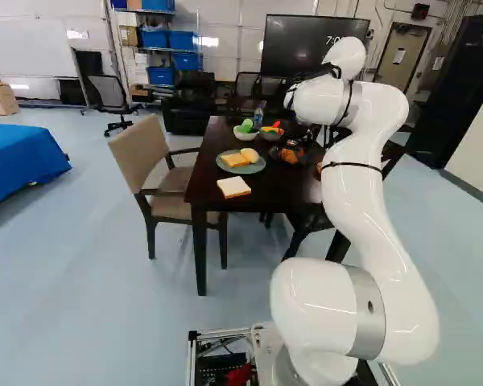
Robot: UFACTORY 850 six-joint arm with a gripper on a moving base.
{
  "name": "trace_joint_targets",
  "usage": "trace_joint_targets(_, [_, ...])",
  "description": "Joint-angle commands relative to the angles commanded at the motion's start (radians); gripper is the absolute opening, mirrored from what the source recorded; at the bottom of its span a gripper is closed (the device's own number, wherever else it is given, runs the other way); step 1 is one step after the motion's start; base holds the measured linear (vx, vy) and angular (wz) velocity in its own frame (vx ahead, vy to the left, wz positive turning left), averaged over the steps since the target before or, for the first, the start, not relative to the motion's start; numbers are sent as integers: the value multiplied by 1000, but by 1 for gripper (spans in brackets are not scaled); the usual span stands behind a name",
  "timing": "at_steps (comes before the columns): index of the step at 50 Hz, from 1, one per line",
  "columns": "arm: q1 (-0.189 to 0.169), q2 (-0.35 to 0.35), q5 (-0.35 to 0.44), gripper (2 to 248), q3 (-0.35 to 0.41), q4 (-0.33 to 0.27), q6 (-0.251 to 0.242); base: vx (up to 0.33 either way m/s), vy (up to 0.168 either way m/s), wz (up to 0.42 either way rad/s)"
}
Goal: Move the croissant to the empty plate
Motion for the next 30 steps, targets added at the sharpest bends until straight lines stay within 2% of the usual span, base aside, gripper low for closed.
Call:
trace_joint_targets(2, [0,0,0,192,0,0,0,0,0,0])
trace_joint_targets(3, [0,0,0,226,0,0,0,0,0,0])
trace_joint_targets(7, [0,0,0,226,0,0,0,0,0,0])
trace_joint_targets(8, [0,0,0,247,0,0,0,0,0,0])
trace_joint_targets(18, [-1,23,0,247,17,0,0,0,0,0])
trace_joint_targets(30, [-4,95,0,247,94,0,0,0,0,0])
